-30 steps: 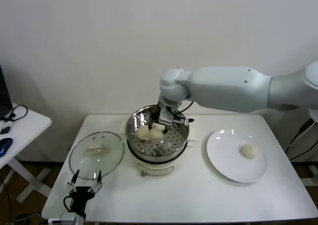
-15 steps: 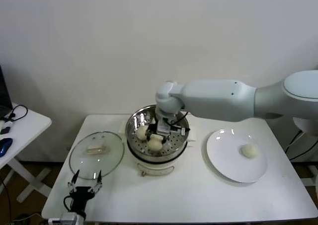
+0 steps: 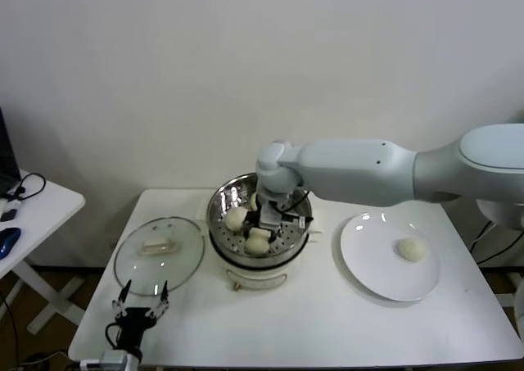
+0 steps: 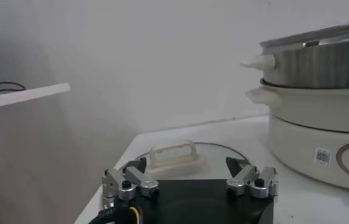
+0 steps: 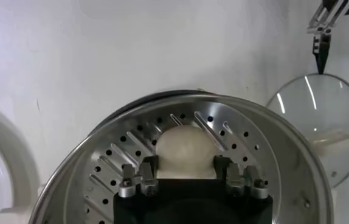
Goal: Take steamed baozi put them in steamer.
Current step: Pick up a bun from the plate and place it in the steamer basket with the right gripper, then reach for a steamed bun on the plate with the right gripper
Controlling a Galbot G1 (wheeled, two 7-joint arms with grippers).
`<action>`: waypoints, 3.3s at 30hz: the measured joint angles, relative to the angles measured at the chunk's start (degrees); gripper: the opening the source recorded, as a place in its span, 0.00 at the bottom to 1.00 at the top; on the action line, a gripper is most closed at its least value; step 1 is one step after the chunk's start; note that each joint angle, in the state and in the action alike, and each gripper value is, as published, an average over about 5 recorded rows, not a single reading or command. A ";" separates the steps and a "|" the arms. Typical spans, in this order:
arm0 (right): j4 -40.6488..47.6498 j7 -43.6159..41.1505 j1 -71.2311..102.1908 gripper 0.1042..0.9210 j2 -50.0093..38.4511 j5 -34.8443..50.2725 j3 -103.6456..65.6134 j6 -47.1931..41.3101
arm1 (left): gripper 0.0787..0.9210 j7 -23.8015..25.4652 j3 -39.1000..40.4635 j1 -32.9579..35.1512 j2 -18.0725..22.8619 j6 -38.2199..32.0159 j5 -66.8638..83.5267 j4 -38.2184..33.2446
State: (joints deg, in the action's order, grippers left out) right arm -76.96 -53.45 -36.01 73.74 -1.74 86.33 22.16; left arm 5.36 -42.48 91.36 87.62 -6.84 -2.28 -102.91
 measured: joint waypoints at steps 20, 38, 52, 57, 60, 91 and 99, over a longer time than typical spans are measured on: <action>-0.06 -4.39 -10.54 0.88 -6.91 13.72 6.36 0.62 | 0.88 0.14 -0.32 -0.66 -0.17 0.28 0.25 0.19; 1.23 -8.01 -19.11 0.88 -26.63 30.90 23.04 -12.98 | 0.88 0.21 0.13 -0.67 -0.11 0.30 0.19 0.14; 11.92 -6.80 -5.16 0.88 -35.06 21.28 14.17 -16.25 | 0.88 0.21 -0.18 -0.28 -0.03 0.31 -0.43 0.40; 15.77 -6.09 1.09 0.88 -35.39 17.18 8.53 -16.86 | 0.88 0.20 -0.34 -0.05 0.18 0.31 -0.59 0.18; 17.70 -5.69 4.33 0.88 -35.23 15.10 5.53 -17.18 | 0.88 0.18 -0.39 0.17 0.28 0.31 -0.67 0.06; 26.93 -3.52 23.12 0.88 -32.14 4.39 -13.59 -18.94 | 0.88 0.08 -0.82 0.56 0.48 0.21 -1.01 -0.38; 27.79 -3.09 24.40 0.88 -31.52 3.09 -15.60 -19.00 | 0.88 0.05 -0.58 0.47 0.53 0.21 -1.16 -0.28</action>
State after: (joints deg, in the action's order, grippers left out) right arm -49.17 -56.55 -11.60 42.22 1.35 70.73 3.16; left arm 5.41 -43.06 91.83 88.15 -6.63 -3.44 -103.19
